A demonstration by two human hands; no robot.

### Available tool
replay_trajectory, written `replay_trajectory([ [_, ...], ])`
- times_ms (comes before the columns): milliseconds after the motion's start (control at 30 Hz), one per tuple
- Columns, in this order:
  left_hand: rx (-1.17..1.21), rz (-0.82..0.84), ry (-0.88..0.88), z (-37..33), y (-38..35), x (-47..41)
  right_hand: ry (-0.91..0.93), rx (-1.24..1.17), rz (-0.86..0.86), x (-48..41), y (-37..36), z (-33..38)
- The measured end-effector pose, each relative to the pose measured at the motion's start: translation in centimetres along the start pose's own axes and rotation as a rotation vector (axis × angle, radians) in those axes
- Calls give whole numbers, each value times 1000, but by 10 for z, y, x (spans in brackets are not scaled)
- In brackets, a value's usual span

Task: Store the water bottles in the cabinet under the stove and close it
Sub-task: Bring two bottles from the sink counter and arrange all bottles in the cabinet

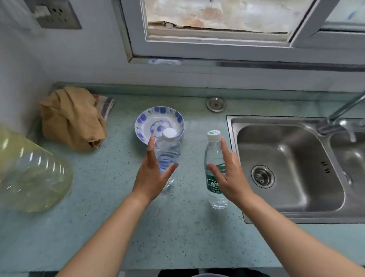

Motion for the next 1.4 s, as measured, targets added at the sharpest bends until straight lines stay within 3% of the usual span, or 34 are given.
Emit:
replay_trajectory([
  [333, 112, -89, 6, -12, -41, -51, -73, -31, -190, 5, -8, -17],
  [533, -22, -2, 41, 4, -53, -20, -132, 34, -40, -4, -28, -33],
  [833, -242, 168, 316, 16, -82, 27, -315, 125, 205, 43, -21, -66],
  [1100, -335, 173, 451, -14, -101, 109, -213, 151, 288, 63, 33, -92],
  [1400, -243, -159, 743, -95, -151, 238, 66, 97, 531, 117, 94, -110],
])
Point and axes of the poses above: each hand's wrist, its own x-axis away from the middle knuckle, its own y-axis out of the back of the hand, z = x × y, the point moved 3 cm from there along -x, towards the middle knuckle, and after that the axes turned 4 degrees about y, right-handed, at the moved point
